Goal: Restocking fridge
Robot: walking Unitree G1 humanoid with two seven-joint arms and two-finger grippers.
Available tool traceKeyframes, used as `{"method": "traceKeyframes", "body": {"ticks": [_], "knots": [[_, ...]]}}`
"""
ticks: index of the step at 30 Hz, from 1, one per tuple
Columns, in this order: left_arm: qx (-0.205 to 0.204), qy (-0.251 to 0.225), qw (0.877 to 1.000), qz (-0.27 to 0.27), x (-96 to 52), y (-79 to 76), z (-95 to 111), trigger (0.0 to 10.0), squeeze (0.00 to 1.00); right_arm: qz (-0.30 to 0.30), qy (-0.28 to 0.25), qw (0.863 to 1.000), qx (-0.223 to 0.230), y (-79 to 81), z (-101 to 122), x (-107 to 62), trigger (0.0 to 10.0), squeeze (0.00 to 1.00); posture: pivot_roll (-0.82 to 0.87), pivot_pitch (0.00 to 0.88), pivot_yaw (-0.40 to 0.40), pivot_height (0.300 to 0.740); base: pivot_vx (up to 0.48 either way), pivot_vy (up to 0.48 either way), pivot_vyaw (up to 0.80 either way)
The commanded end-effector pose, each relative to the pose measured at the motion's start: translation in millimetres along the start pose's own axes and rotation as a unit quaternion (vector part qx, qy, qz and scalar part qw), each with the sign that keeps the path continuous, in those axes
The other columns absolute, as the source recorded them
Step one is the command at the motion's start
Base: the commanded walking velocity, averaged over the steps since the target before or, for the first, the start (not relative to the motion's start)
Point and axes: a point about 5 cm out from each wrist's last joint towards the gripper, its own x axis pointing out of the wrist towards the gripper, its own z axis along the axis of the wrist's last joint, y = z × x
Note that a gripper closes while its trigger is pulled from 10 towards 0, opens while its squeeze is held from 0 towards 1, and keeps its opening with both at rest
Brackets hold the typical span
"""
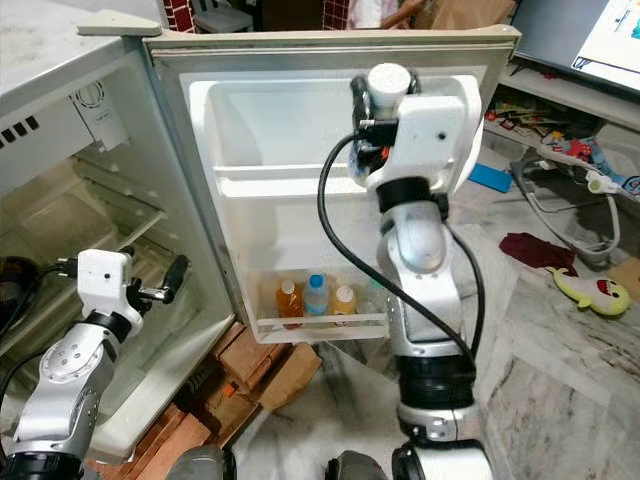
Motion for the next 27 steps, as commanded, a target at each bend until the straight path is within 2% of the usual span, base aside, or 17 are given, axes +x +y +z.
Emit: {"method": "traceKeyframes", "body": {"ticks": [1, 3, 10, 20, 26, 27], "knots": [[0.006, -0.008, 1.0, -0.009, 2.5, -1.8, 6, 10.0, 0.0, -0.019, -0.01, 0.999, -0.032, -13.1, -2, 9.3, 10.0, 0.0, 0.05, 0.09, -0.021, 0.74, 0.0, 0.0, 0.0], [0.007, -0.008, 1.0, -0.011, 2.9, -2.2, 7, 10.0, 0.0, -0.024, -0.004, 0.998, -0.057, -18.3, -7, 15.4, 10.0, 0.0, 0.05, 0.092, -0.021, 0.74, 0.0, 0.0, 0.0], [0.009, -0.009, 1.0, -0.006, 2.6, -2.3, 7, 10.0, 0.0, -0.051, 0.032, 0.993, -0.097, -34.3, -37, 31.2, 10.0, 0.0, 0.08, 0.097, -0.033, 0.74, 0.0, 0.0, 0.0], [0.013, -0.012, 1.0, -0.006, 1.4, -4.7, 8, 10.0, 0.0, -0.071, 0.043, 0.989, -0.122, -42.5, -57, 36.9, 10.0, 0.0, 0.09, 0.095, -0.034, 0.74, 0.0, 0.0, 0.0], [0.014, -0.013, 1.0, -0.008, 4.2, -4.3, 9, 10.0, 0.0, -0.12, 0.087, 0.975, -0.165, -56.1, -72, 30.1, 10.0, 0.0, 0.09, 0.091, -0.031, 0.74, 0.0, 0.0, 0.0], [0.014, -0.013, 1.0, -0.008, 4.6, -4.5, 9, 10.0, 0.0, -0.129, 0.093, 0.975, -0.158, -58.9, -75, 28.7, 10.0, 0.46, 0.09, 0.091, -0.031, 0.74, 0.0, 0.0, 0.0]]}}
